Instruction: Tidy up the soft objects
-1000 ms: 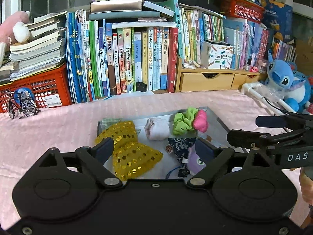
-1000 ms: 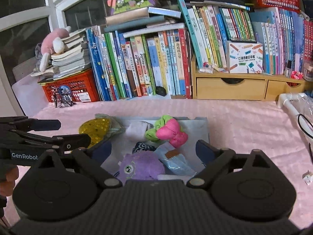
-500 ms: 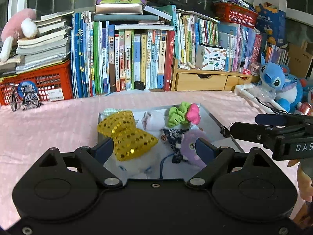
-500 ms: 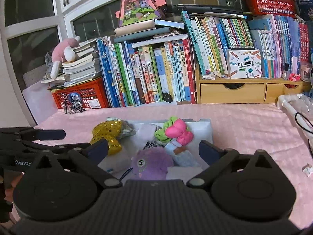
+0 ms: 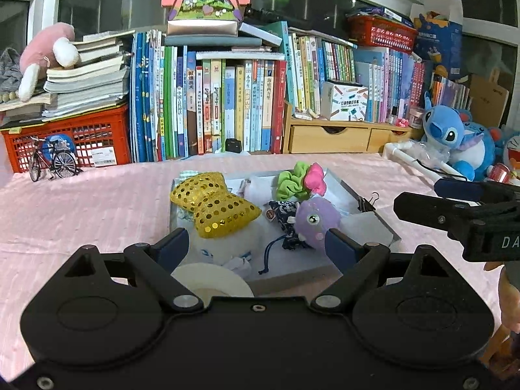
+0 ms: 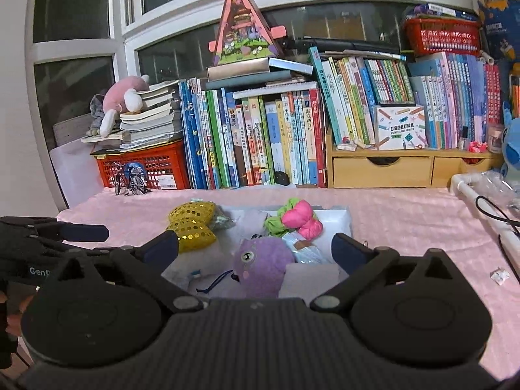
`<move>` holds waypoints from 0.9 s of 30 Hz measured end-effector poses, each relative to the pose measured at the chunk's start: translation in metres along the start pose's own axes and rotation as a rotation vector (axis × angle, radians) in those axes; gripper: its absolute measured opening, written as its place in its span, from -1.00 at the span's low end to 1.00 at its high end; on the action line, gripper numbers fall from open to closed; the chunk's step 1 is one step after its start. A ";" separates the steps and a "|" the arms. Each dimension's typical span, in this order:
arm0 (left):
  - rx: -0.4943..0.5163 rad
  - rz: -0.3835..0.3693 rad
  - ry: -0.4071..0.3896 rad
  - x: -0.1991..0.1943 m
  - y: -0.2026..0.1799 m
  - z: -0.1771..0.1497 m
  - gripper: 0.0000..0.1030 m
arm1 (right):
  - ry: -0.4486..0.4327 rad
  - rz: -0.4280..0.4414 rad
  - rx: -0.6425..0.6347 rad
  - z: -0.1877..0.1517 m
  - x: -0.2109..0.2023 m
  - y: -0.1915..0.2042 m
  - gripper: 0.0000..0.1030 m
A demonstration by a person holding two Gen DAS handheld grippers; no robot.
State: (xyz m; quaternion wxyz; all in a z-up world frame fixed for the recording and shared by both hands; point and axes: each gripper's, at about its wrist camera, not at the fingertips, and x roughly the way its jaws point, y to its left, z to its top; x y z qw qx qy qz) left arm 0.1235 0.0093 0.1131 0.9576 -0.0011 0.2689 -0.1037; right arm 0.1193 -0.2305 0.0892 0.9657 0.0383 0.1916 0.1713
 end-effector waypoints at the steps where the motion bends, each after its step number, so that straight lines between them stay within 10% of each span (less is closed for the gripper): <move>1: 0.006 0.002 -0.008 -0.003 -0.001 -0.002 0.75 | -0.009 -0.003 -0.004 -0.001 -0.003 0.001 1.00; 27: -0.015 0.057 -0.073 -0.054 -0.006 -0.076 0.79 | -0.165 -0.084 -0.140 -0.062 -0.059 0.037 1.00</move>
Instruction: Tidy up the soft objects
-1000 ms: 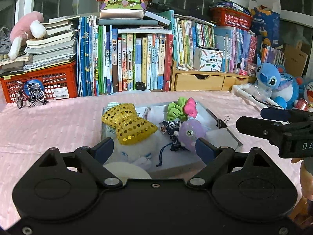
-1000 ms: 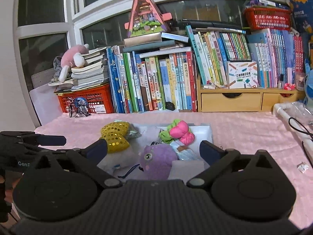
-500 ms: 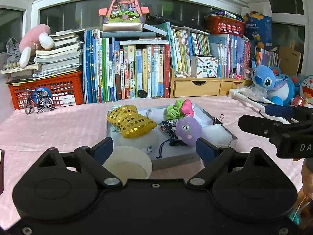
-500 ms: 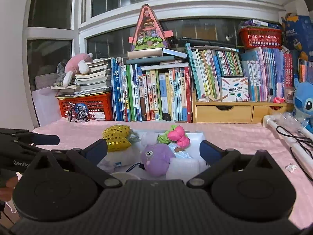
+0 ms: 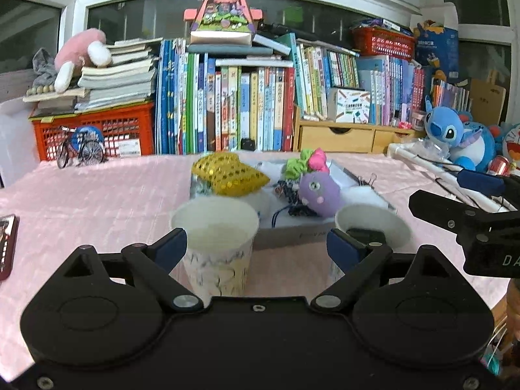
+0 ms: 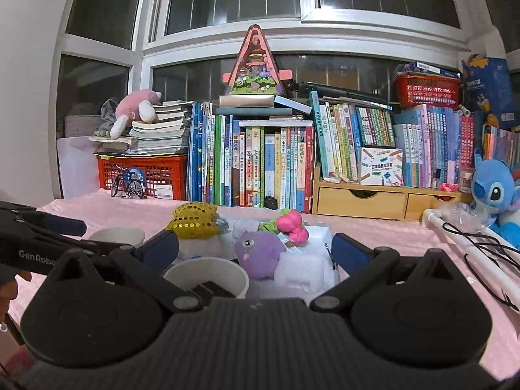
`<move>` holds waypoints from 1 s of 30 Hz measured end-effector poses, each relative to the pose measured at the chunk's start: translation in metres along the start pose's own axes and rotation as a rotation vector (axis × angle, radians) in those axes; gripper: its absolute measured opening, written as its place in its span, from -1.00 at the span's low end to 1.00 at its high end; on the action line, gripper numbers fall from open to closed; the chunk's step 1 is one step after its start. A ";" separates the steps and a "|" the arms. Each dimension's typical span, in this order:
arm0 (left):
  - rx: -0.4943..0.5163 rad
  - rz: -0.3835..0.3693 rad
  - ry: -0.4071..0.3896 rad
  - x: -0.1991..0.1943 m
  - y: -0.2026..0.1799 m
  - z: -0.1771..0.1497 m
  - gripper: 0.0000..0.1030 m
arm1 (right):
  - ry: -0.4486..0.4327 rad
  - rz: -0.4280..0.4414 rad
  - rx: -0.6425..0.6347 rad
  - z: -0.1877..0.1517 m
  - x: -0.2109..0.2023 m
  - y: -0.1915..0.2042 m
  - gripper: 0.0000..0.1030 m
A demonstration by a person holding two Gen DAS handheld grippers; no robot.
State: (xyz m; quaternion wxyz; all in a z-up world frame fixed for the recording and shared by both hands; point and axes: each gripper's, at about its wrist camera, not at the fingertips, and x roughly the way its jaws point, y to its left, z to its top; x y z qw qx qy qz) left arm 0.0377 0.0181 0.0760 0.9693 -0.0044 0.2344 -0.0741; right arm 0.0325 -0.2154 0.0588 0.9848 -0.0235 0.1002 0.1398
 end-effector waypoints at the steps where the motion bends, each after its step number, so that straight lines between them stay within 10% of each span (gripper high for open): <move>1: 0.000 0.003 0.005 0.000 0.000 -0.004 0.79 | -0.001 -0.003 -0.005 -0.003 -0.001 0.002 1.00; 30: -0.018 0.146 0.143 0.029 0.000 -0.073 0.79 | 0.197 -0.077 0.029 -0.078 0.012 0.031 1.00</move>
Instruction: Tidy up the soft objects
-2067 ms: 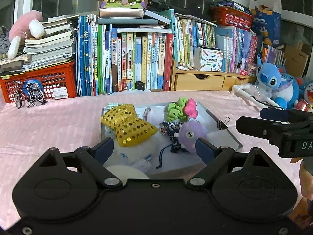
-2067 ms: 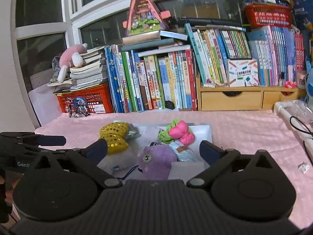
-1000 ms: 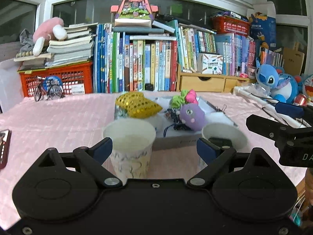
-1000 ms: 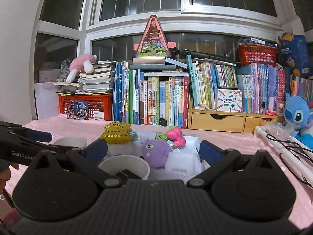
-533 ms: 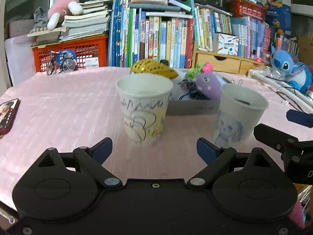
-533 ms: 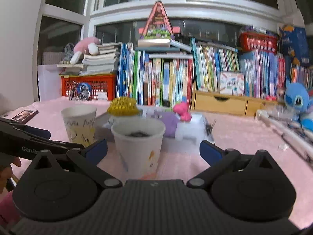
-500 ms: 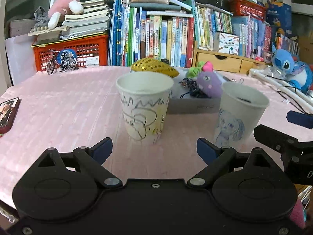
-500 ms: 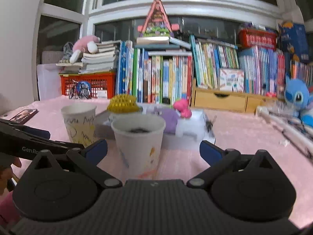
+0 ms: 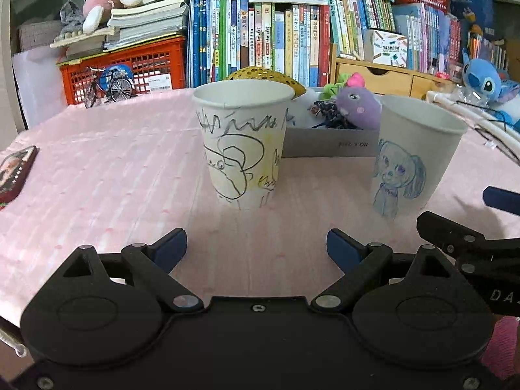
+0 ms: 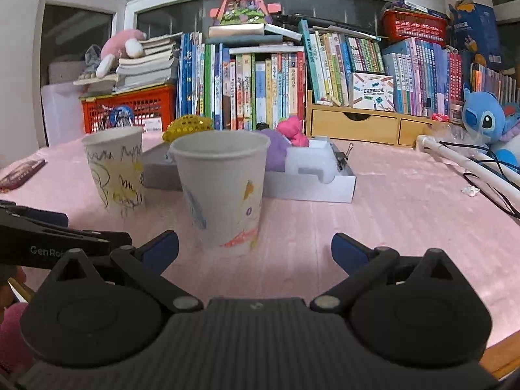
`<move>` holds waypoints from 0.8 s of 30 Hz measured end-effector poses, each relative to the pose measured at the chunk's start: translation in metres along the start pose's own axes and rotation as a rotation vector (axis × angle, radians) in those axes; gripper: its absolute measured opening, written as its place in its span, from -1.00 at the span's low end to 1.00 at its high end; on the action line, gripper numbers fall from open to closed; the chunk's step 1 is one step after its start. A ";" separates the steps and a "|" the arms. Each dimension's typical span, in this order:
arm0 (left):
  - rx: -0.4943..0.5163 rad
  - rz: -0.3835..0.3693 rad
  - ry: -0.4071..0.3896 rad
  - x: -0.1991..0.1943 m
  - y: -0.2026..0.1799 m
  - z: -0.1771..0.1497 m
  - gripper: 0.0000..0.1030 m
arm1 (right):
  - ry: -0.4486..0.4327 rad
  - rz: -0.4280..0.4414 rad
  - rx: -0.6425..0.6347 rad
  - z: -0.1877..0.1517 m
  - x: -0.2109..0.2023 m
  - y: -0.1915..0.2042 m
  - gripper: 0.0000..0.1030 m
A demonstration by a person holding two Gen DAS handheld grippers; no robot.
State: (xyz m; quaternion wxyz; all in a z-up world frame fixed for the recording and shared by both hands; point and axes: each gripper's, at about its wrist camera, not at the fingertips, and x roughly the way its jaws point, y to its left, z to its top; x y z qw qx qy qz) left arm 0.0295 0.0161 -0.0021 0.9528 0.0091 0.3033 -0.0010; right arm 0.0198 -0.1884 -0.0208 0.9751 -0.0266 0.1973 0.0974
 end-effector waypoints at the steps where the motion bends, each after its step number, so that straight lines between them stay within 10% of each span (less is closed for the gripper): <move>1: 0.006 0.009 -0.004 0.000 -0.001 -0.001 0.79 | 0.007 -0.011 -0.010 -0.001 0.002 0.001 1.00; 24: -0.007 0.004 -0.023 0.005 0.006 -0.006 0.99 | 0.110 -0.004 0.009 -0.007 0.022 -0.003 1.00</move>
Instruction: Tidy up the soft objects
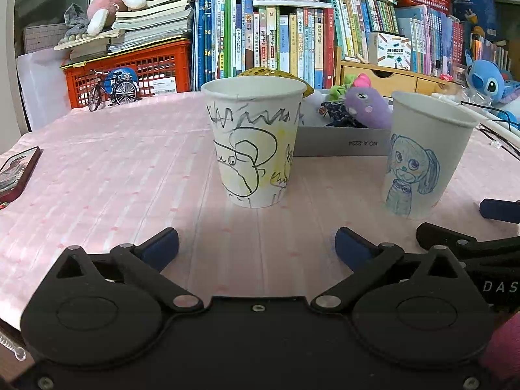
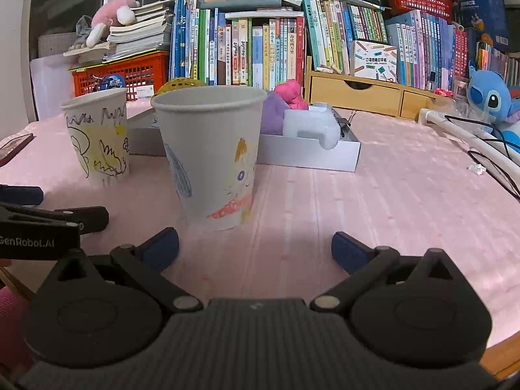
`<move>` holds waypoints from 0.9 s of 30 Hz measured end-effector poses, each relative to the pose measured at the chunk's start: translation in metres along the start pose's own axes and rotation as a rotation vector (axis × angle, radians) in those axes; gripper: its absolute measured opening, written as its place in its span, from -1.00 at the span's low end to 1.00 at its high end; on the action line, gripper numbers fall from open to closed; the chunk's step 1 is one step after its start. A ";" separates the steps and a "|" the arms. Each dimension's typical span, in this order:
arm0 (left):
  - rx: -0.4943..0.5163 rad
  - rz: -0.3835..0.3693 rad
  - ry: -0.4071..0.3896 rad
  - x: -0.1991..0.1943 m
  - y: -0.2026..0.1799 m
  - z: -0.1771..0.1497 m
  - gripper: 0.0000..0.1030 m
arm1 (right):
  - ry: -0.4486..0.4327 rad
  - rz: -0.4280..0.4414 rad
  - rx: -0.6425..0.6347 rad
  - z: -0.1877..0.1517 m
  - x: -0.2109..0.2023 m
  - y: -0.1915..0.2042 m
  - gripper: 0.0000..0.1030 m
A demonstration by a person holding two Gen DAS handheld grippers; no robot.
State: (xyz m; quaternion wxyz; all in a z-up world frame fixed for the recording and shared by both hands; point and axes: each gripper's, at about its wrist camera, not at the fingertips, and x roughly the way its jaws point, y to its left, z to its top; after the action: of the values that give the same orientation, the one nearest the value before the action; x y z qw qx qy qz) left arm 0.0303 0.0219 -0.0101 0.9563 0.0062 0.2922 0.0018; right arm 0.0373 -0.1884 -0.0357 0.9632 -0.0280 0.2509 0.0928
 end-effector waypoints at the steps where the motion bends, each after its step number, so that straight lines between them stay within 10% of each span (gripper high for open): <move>1: 0.001 0.001 0.001 0.000 0.000 0.000 0.99 | 0.000 0.000 0.000 0.000 0.000 0.000 1.00; 27: 0.001 0.003 0.011 0.002 -0.002 0.002 1.00 | 0.013 0.017 -0.006 0.002 0.002 -0.003 1.00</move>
State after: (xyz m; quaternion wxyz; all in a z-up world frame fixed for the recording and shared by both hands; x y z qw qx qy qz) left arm 0.0331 0.0198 -0.0099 0.9547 0.0073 0.2975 0.0029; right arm 0.0405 -0.1905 -0.0348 0.9607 -0.0292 0.2569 0.1013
